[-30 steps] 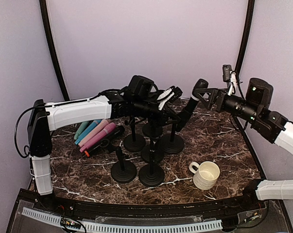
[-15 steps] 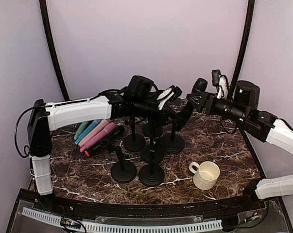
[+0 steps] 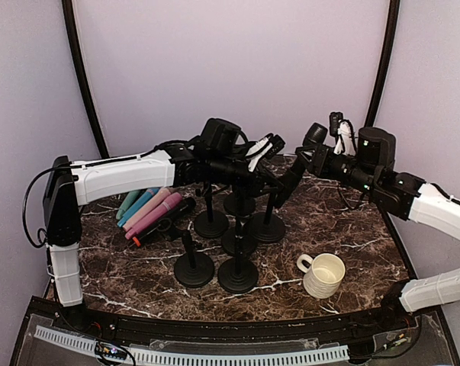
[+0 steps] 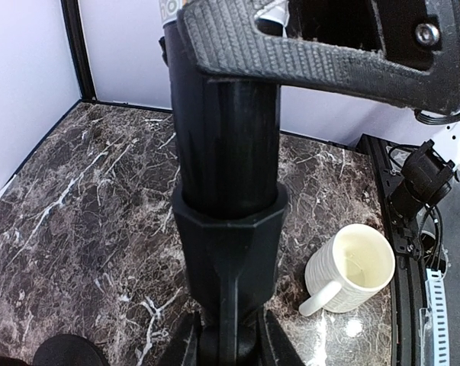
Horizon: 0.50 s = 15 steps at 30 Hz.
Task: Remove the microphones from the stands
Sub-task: Remove the microphone from the microphone stand.
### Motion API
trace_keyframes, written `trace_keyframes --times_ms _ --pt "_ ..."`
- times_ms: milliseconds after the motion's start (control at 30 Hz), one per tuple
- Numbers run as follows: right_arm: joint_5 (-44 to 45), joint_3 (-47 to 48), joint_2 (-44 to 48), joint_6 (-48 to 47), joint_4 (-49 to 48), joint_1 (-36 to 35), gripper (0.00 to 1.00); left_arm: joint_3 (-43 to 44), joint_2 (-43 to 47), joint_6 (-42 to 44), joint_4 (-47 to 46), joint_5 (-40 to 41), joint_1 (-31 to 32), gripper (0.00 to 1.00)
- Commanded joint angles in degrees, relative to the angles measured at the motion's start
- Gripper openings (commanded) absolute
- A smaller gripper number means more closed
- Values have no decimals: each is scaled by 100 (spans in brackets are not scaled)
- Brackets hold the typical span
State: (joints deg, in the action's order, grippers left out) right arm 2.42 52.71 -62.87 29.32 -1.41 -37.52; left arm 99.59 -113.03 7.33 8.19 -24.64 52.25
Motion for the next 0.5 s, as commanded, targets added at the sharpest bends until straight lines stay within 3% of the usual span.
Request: trace_keyframes --times_ms 0,133,467 --pt "45 301 -39 99 -508 -36 14 219 236 112 -365 -89 5 0" --pt "84 500 -31 -206 -408 -32 0 279 164 222 -187 8 10 0" --pt "-2076 1098 -141 -1303 119 680 0 212 74 492 259 -65 7 0"
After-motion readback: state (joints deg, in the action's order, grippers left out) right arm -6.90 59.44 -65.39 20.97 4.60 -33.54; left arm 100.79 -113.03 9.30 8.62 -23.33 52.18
